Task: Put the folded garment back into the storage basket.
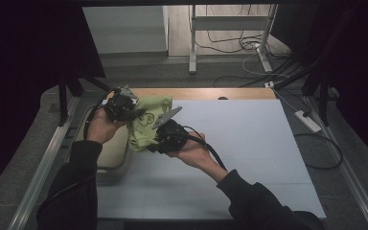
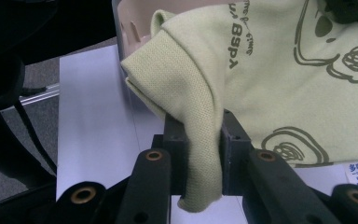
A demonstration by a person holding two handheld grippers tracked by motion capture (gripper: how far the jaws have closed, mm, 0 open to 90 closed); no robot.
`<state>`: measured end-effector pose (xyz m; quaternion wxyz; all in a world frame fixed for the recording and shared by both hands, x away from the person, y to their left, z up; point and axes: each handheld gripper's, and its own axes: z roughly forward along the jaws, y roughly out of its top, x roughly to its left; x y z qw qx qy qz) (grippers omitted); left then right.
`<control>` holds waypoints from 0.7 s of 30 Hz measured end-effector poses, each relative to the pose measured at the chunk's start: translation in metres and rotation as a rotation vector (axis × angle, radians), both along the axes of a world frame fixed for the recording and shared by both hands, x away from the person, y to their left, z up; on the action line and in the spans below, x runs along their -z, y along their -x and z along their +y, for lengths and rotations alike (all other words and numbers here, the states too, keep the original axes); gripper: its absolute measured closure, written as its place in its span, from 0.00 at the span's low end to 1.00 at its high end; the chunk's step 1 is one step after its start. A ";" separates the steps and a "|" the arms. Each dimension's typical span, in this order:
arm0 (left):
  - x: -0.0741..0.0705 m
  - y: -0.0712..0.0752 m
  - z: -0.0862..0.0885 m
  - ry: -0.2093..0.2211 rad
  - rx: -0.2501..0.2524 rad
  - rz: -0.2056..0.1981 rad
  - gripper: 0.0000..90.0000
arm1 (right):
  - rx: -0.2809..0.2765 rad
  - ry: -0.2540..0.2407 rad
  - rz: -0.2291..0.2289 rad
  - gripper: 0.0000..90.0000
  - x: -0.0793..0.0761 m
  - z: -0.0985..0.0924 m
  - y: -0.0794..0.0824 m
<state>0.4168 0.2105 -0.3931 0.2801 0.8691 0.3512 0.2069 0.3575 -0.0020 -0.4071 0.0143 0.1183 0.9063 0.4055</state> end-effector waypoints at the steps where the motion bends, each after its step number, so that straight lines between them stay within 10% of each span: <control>1: 0.000 0.000 0.002 -0.001 0.000 0.000 0.77 | 0.000 0.000 0.000 0.85 0.000 0.002 0.000; 21: -0.001 0.003 0.035 -0.002 -0.051 0.021 0.77 | -0.023 -0.006 0.002 0.85 0.001 0.036 -0.001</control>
